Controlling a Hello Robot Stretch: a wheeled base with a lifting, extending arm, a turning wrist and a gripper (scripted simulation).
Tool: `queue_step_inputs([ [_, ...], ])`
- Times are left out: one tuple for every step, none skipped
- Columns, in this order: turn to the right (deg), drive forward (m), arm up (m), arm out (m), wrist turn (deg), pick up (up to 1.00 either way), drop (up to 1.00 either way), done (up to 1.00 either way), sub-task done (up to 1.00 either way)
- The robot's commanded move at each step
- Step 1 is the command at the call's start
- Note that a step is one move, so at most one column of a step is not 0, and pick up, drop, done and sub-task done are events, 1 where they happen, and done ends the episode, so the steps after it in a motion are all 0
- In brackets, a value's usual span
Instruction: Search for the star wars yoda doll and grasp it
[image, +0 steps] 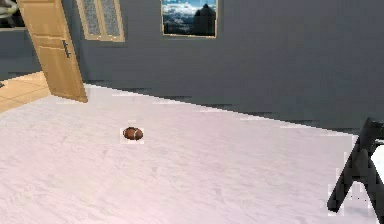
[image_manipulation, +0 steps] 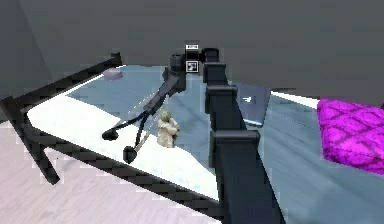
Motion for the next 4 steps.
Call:
queue_step_inputs([
  [0.0,0.0,0.0,0.0,45.0,0.0,0.0,0.0,0.0],
  [0.0,0.0,0.0,0.0,45.0,0.0,0.0,0.0,0.0],
  [0.0,0.0,0.0,0.0,24.0,0.0,0.0,0.0,0.0],
  [0.0,0.0,-0.3,0.0,0.0,0.0,0.0,0.0,0.0],
])
